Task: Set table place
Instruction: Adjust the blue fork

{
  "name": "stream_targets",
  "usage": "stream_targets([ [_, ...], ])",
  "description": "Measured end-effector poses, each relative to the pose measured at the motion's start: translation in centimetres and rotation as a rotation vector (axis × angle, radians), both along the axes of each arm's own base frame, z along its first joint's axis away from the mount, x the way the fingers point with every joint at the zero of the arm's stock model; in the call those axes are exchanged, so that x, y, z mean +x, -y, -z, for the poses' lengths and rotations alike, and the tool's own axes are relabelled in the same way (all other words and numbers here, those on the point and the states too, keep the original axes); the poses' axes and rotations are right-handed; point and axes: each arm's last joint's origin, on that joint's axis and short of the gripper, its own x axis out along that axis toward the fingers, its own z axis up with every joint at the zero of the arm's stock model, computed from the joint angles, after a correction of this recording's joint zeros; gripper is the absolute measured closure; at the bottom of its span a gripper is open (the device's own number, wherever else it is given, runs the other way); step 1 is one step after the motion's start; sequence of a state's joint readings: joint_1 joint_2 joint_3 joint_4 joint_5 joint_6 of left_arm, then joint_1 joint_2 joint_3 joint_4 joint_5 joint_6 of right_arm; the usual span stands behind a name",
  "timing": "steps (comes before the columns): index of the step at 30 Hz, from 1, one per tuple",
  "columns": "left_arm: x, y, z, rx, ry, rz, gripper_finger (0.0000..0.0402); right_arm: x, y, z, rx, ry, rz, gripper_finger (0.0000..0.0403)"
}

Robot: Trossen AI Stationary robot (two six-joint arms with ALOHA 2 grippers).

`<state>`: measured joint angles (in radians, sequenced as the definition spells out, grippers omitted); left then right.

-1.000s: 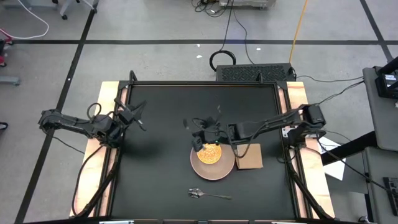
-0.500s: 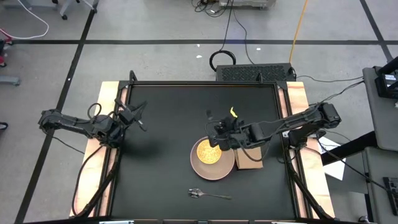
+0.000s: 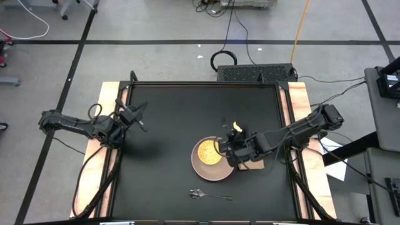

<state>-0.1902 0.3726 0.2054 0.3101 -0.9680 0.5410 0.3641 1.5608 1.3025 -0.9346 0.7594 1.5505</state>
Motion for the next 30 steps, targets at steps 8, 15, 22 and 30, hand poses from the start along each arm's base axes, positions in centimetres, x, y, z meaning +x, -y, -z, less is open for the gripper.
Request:
stream_targets([
  [8, 0.0, 0.0, 0.0, 0.0, 0.0, 0.001, 0.0376, -1.8, -1.2, 0.4, 0.011, -0.038, 0.077, 0.0403],
  [15, 0.0, 0.0, 0.0, 0.001, 0.001, 0.008, 0.0376, -2.8, -1.6, 1.8, 0.041, -0.021, 0.159, 0.0403],
  [22, 0.1, 0.1, 0.0, 0.005, 0.001, 0.027, 0.0376, -3.1, -1.8, 3.8, 0.068, 0.008, 0.165, 0.0403],
  [30, 0.1, 0.1, 0.0, 0.004, 0.001, 0.027, 0.0376, -3.1, -1.8, 3.8, 0.053, -0.013, 0.138, 0.0403],
])
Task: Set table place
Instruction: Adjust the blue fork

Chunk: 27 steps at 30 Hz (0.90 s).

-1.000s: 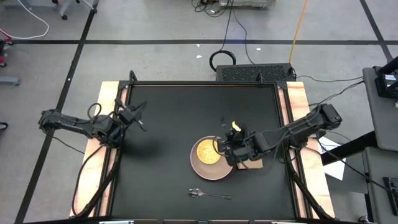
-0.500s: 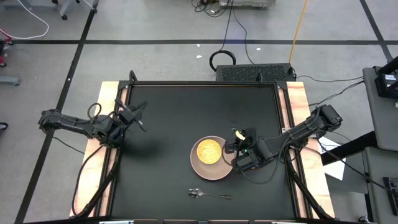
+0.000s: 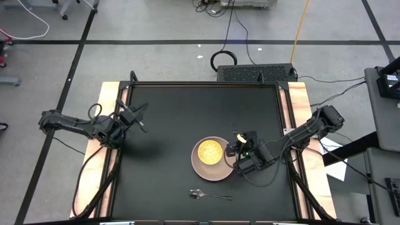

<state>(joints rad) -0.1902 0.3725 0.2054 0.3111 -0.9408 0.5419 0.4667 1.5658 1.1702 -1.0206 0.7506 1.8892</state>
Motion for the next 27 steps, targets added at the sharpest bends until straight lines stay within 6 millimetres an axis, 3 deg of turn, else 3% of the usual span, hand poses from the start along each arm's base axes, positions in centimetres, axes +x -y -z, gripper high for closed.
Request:
stream_targets([
  [10, 0.0, 0.0, 0.0, -0.004, 0.004, 0.0, 0.0376, 0.7, -0.2, -0.1, 0.004, 0.038, -0.043, 0.0403],
  [20, 0.0, 0.0, -0.1, -0.006, 0.011, 0.001, 0.0376, 5.8, 0.5, -2.1, -0.006, 0.338, -0.231, 0.0403],
  [27, 0.0, 0.0, 0.0, -0.014, 0.011, 0.001, 0.0376, 8.0, 1.3, -0.3, 0.062, 0.343, -0.246, 0.0403],
])
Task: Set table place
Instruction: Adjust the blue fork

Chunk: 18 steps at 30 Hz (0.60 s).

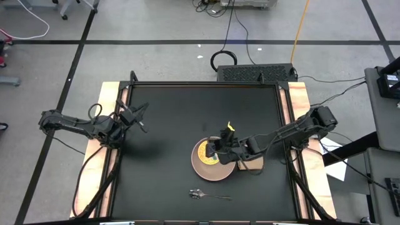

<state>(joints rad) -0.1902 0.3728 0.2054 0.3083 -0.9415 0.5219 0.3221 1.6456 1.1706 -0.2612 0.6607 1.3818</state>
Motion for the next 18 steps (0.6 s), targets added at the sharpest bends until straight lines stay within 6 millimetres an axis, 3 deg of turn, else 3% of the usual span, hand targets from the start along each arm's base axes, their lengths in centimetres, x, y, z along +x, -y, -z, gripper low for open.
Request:
stream_targets([
  [6, 0.0, 0.0, 0.1, 0.0, -0.005, -0.001, 0.0376, 2.5, -0.1, 0.9, 0.026, 0.048, -0.056, 0.0403],
  [18, 0.0, 0.0, 0.1, -0.001, -0.005, -0.002, 0.0376, 6.5, -1.0, -1.0, -0.019, 0.093, -0.122, 0.0403],
])
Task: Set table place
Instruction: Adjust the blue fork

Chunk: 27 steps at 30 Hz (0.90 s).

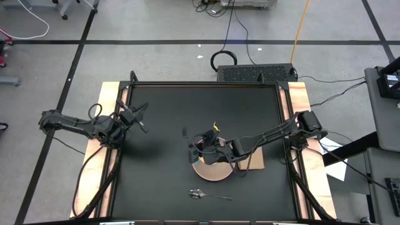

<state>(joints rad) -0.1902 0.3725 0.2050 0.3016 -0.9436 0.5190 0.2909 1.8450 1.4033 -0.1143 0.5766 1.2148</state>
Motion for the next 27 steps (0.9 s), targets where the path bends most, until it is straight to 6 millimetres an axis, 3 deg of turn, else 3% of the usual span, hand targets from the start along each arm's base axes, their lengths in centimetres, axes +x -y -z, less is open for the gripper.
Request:
stream_targets([
  [15, 0.0, 0.0, 0.1, -0.005, -0.004, 0.001, 0.0376, 2.6, -0.7, 3.6, 0.12, 0.14, 0.08, 0.0403],
  [27, 0.0, 0.0, 0.3, -0.028, -0.004, 0.004, 0.0376, 2.5, -0.2, 3.3, -0.008, 0.032, 0.024, 0.0403],
])
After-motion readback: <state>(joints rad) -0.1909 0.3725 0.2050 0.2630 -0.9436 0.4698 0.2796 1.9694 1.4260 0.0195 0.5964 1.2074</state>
